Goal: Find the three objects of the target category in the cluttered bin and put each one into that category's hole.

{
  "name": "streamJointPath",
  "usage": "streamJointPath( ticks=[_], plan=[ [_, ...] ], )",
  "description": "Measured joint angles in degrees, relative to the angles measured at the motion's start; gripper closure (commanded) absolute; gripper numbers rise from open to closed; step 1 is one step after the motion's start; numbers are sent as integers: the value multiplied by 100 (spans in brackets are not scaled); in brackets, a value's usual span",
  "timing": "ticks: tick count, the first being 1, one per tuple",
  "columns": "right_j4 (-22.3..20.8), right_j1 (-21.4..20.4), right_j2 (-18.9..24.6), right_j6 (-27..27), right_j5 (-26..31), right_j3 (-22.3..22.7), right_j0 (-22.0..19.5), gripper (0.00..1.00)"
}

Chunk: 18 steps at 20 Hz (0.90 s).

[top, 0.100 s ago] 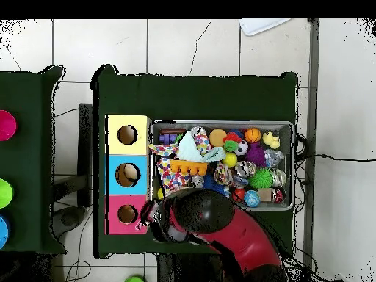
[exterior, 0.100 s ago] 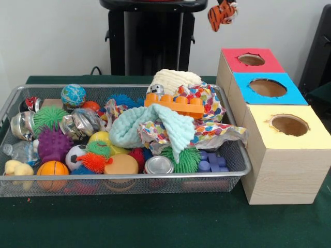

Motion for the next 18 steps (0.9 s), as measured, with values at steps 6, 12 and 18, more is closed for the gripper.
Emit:
streamJointPath(
  ticks=[6,12,18],
  plan=[
    [456,20,39,0,-845,600,125,100],
    [871,174,381,0,-2060,1342,-80,100],
    [958,433,1098,0,-2920,1883,-599,100]
  ],
)
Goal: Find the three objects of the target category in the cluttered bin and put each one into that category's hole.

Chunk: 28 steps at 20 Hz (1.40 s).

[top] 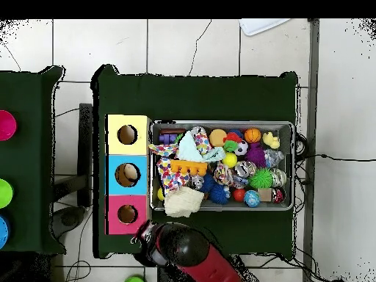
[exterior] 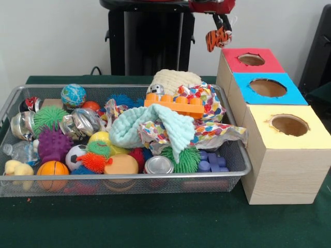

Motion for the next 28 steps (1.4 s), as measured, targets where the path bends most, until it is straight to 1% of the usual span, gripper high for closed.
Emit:
streamJointPath(
  ticks=[2,3,6,7,11,15,20,21,23,28],
  plan=[
    [-67,177,298,0,-348,159,-199,100],
    [-176,344,503,0,-629,264,-321,100],
    [-412,634,739,0,-1036,370,-426,100],
    [-597,847,878,0,-1304,420,-446,100],
    [-913,1211,1107,2,-1699,509,-428,100],
    [-1068,1425,1272,4,-1774,555,-392,100],
    [-1129,1491,1489,72,-1774,651,-323,100],
    [-1129,1450,1580,153,-1774,673,-300,100],
    [-1128,1413,1625,219,-1774,673,-289,100],
    [-1129,1139,1801,577,-1704,675,-280,100]
  ],
)
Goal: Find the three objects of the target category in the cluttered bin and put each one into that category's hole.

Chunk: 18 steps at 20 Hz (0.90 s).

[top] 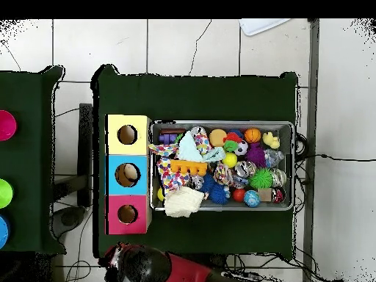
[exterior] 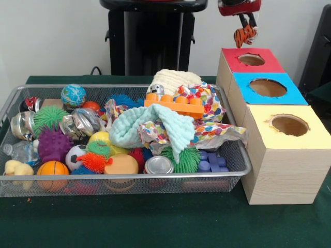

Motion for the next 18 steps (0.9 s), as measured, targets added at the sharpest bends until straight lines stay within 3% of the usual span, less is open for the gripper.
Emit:
streamJointPath(
  ticks=[9,18],
  plan=[
    [-4,-628,401,617,571,2,-3,100],
    [129,-1078,743,895,1107,6,-84,100]
  ],
)
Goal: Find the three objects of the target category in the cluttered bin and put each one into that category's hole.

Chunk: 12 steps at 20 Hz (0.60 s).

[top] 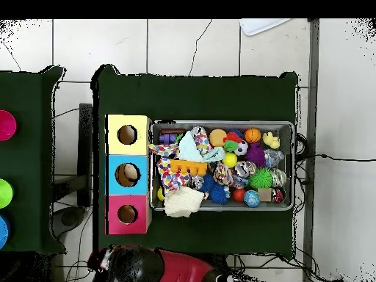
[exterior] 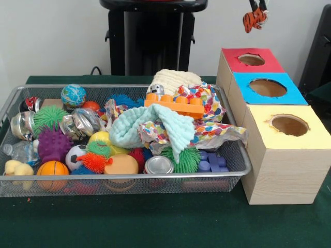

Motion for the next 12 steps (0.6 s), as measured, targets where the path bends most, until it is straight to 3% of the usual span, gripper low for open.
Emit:
streamJointPath(
  ticks=[12],
  plan=[
    [99,-161,173,3,87,-28,-81,100]
  ],
)
